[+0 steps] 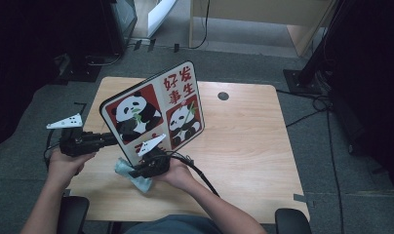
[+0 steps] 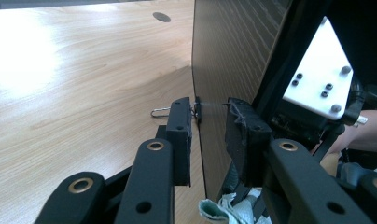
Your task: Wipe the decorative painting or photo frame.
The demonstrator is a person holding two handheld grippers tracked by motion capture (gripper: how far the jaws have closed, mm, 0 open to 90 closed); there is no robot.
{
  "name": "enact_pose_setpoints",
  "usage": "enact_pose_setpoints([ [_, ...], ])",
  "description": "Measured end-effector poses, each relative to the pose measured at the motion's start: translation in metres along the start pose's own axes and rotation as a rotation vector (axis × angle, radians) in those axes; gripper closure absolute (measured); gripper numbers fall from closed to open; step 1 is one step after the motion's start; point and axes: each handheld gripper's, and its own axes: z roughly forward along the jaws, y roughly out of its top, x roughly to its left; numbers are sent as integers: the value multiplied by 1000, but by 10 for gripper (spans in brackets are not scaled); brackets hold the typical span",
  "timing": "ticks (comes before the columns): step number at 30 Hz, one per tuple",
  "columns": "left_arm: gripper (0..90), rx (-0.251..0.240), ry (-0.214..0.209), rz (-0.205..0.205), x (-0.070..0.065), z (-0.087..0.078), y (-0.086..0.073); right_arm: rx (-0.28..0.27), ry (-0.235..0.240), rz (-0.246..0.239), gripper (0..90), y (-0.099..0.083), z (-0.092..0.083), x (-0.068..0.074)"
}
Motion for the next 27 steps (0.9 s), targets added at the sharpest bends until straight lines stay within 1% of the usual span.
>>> enact_pose_setpoints([
  [4,712,0,0,-2,0,0,0,-12,-14,-8,799,2,-6,2],
  [8,712,1,2,-4,0,1,0,-20,-36,-29,802,5,-12,4],
  [11,711,1,3,-5,0,1,0,-26,-46,-29,803,6,-13,5],
  [13,711,1,4,-4,0,1,0,-26,-60,-40,803,7,-14,6],
  [16,711,1,3,-3,0,0,0,-35,-83,-71,803,9,-15,9],
  [27,712,2,3,-5,0,0,0,-53,-97,-91,804,18,-18,11],
])
